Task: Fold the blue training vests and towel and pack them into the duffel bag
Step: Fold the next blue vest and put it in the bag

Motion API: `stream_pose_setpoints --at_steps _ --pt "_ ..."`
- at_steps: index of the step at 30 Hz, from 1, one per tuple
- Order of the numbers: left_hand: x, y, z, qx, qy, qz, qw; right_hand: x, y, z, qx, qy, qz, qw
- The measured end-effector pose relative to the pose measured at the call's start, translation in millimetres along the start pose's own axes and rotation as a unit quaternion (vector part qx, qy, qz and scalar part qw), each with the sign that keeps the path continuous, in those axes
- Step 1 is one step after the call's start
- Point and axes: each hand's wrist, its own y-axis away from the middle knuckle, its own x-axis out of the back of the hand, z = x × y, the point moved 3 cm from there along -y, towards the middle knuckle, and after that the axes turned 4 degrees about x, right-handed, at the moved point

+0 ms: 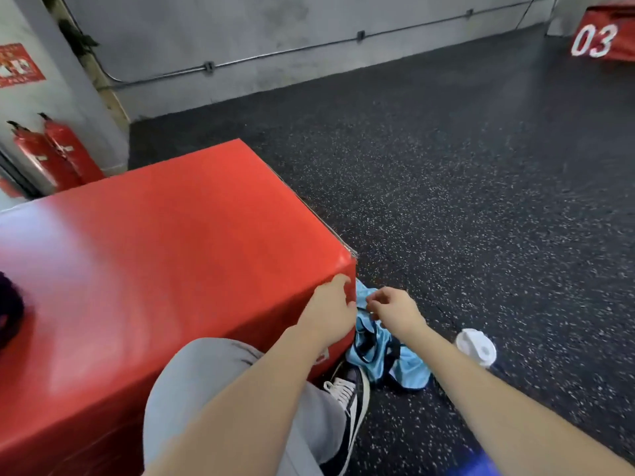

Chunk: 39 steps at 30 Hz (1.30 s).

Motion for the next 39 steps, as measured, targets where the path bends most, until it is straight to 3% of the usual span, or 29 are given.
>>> stream_pose_setpoints --at_steps 5,12,27,32,39 --pt "-61.5 -20.5 -6.3 0.026 -0.040 -0.125 0.991 -9.0 -20.4 76.7 -0.070 0.006 -0.029 0.997" --pt "-119.1 -59.8 -28.9 0.087 -0.084 -0.194 0.974 -42.0 -49.4 148.0 -0.128 0.018 -0.059 0.990" --pt "-183.4 -103.2 -51.4 0.187 -0.098 -0.201 0.957 -88.2 -122.1 201.5 -0.097 0.071 -0.146 0.982" --pt "-179.5 -100.6 -56.2 0.188 -0.119 -0.201 0.954 -91.2 -126.0 199.5 -0.087 0.118 -0.128 0.981" --pt "-162.3 -91.0 -48.8 0.190 -0.100 -0.188 0.958 -61.8 -114.7 178.3 -0.054 0.079 -0.101 0.990"
